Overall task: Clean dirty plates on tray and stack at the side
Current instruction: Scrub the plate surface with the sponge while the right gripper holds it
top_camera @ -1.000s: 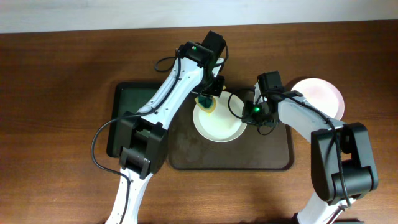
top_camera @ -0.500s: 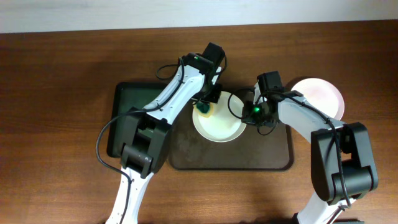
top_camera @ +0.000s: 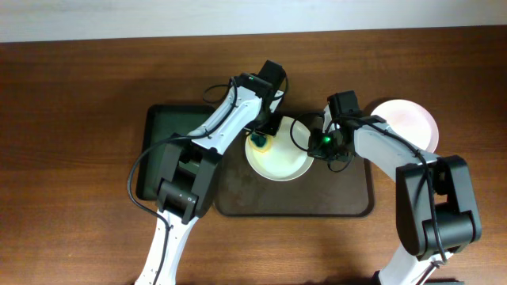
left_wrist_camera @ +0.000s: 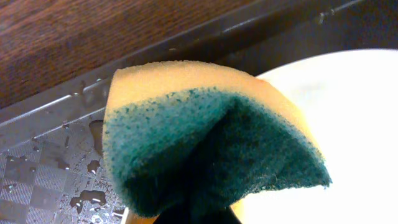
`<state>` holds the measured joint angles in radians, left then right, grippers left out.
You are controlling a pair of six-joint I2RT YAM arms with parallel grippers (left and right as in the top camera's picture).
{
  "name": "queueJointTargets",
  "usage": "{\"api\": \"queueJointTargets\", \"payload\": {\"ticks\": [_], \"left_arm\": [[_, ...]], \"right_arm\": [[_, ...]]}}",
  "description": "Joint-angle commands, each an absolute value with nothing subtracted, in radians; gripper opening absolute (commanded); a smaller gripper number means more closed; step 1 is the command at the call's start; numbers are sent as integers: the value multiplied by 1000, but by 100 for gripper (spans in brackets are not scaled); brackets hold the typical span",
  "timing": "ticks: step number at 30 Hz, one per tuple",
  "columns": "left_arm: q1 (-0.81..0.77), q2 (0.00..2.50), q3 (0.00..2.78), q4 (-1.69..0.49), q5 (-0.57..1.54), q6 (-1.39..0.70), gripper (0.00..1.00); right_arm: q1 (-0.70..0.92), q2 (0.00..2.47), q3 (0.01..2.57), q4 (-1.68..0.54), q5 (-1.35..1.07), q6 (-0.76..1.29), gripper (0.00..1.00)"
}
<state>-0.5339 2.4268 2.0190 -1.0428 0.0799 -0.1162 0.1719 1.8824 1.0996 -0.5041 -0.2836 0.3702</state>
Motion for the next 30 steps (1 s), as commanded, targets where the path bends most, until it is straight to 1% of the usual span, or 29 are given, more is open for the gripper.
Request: {"api": "queueJointTargets", "payload": {"ticks": [1,11,14,24,28,30], "left_arm": [[-537,2569,1911,-1108,135,-47,0],[-537,2569,1911,-1129,262,-47,0],[-537,2569,1911,-1143,361,-2,0],[-537,2569,1911,-1153,520,-2,0],[-537,2569,1912,-1153,621,-2,0],[-533,2569,1941,-1169,722,33,0]], "right_arm": [[177,1904,1098,-512,-289,375,4],[177,1904,1098,-512,-296,375,4],[177,1904,1098,-512,-303,375,4],[177,1904,1098,-511,-304,375,4],[177,1904,1098,-511,-305,375,4],[177,1904,1098,-511,-307,375,4]]}}
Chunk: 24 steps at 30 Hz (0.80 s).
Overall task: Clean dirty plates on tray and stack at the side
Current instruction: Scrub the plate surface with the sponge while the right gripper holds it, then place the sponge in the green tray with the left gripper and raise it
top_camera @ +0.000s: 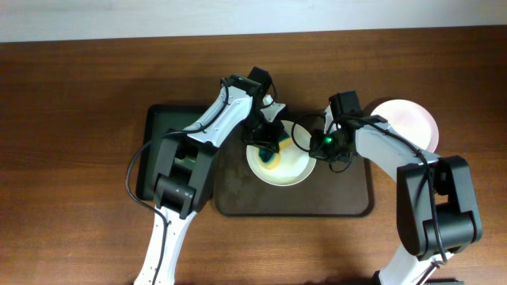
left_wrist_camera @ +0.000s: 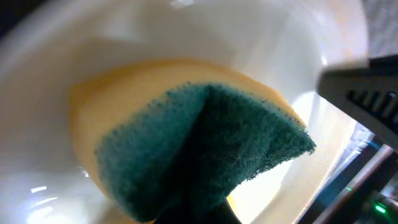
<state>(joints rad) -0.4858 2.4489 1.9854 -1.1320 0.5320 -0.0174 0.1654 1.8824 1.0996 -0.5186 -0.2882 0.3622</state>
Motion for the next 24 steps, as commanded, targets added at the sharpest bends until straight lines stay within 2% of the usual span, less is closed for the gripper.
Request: {"api": "queueJointTargets", "payload": {"ticks": [1,8,9,12,14,16,19,21,24], "left_arm": [[-522,2569,1997,-1208,778,55,0],[-388,2427,2520,-1468,760,44,0],[-361,2407,2590,-1512,682,4,0],[-273,2372,2716,-1688,233,-133,0],[-245,2367,2706,-1688,151,-147,0],[-212,2367,2679,-1688,52,-244,0],[-197,2367,2627,-1688,-105,-297,0],[-191,2367,2567,-1688,-187,-354,0],[-180,2367,2409,-1666,-189,-390,0]], "right_arm": [[177,1904,1098,-511,-307,375,4],[177,1904,1098,-513,-307,374,4],[177,1904,1098,-515,-307,374,4],[177,1904,1098,-516,-307,375,4],[177,1904,1098,-516,-307,375,4],[177,1904,1098,-519,-307,374,15],[177,1904,1098,-519,-307,375,20],[177,1904,1098,-519,-307,374,20],[177,1904,1098,-519,-306,375,20]]}}
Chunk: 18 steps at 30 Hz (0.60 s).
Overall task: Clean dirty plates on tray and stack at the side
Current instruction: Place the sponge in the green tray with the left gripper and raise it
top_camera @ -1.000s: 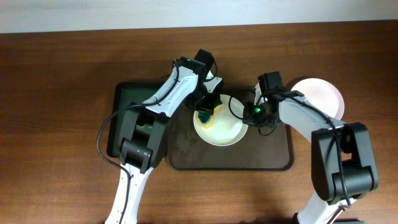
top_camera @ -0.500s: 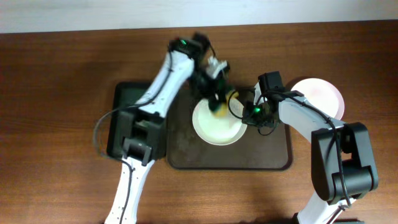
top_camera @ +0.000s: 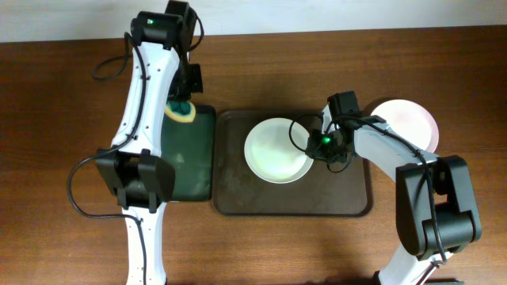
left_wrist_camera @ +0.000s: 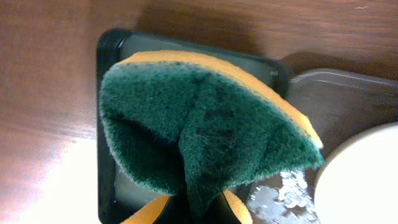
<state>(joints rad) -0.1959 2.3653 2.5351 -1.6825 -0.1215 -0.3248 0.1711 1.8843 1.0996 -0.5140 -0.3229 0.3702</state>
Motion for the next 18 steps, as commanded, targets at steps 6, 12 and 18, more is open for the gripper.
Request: {"api": "queueJointTargets", "payload": {"ticks": [6,12,18], "left_arm": [[-179,2367,2049,-1439,-173,-389,0],[-178,2367,2000,-1316,-174,-389,0],[-175,2367,1978,-1276,-181,-389,40]], "right_arm": [[177,1904,1098,-519,-306,374,21],[177,1905,1098,-519,-306,374,21],[177,1905,1098,-519,-306,375,22]]}}
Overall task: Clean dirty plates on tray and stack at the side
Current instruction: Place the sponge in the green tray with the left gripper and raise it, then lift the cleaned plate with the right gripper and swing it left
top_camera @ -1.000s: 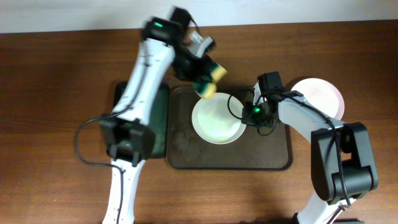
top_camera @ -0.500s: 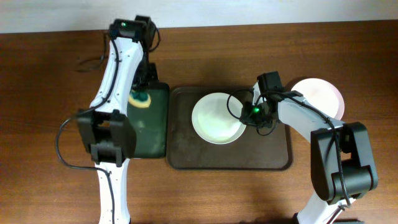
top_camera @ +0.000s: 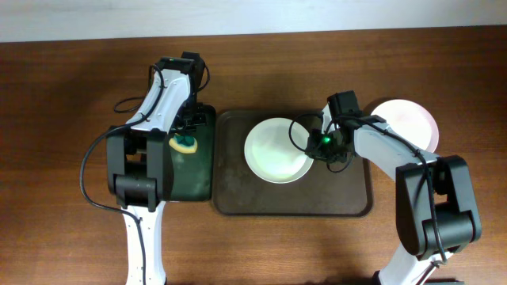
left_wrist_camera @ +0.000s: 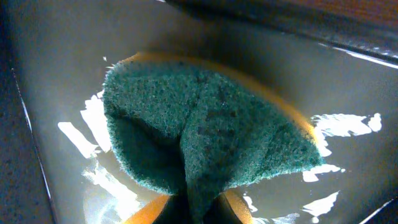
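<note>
A white plate (top_camera: 273,154) lies on the brown tray (top_camera: 238,190). My right gripper (top_camera: 317,142) sits at the plate's right rim and looks closed on it. My left gripper (top_camera: 185,142) is down in the dark tub (top_camera: 178,178) left of the tray, shut on a folded green and yellow sponge (top_camera: 188,146). In the left wrist view the sponge (left_wrist_camera: 205,137) fills the middle, pinched at the bottom by my left gripper (left_wrist_camera: 202,208), with the tub's wet, glinting floor (left_wrist_camera: 348,93) behind it.
A pale pink plate (top_camera: 412,123) rests on the table to the right of the tray, beside my right arm. The wooden table (top_camera: 63,119) runs around both containers, with a white wall edge along the back.
My left gripper was raised over the tub's far end with the sponge. It is now lower, with the sponge down against the wet tub floor. The right gripper and the white plate have not moved.
The left gripper held the sponge at the white plate's left rim. It then had the sponge down inside the plate. It later held the sponge above the tub on the left, and now holds it in the tub. The right gripper stayed at the plate's right rim throughout.
</note>
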`<state>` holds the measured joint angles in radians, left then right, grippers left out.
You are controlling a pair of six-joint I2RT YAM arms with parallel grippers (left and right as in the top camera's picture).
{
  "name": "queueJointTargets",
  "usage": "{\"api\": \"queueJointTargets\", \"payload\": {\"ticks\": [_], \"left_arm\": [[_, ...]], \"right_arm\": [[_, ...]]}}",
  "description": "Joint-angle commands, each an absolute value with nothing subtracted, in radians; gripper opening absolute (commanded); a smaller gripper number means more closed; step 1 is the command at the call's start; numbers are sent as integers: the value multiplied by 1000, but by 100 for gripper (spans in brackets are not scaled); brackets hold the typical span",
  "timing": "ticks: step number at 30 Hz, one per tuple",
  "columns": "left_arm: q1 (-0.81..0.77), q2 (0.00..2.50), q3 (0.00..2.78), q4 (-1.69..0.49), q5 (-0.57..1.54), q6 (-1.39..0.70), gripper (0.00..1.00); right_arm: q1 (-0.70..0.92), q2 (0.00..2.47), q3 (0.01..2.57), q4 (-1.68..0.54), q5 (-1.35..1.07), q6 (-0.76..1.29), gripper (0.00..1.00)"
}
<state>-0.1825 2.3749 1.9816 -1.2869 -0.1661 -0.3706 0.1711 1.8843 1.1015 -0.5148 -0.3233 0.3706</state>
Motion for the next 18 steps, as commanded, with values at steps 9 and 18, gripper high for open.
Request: {"api": "queueJointTargets", "payload": {"ticks": [9,18], "left_arm": [[-72,2100,2022,-1368,-162,-389,91],[17,1689,2022,-1374,-162,-389,100]], "right_arm": [[177,1905,1098,-522,-302,374,60],[249,1939,1053,-463,-141,429,21]]}}
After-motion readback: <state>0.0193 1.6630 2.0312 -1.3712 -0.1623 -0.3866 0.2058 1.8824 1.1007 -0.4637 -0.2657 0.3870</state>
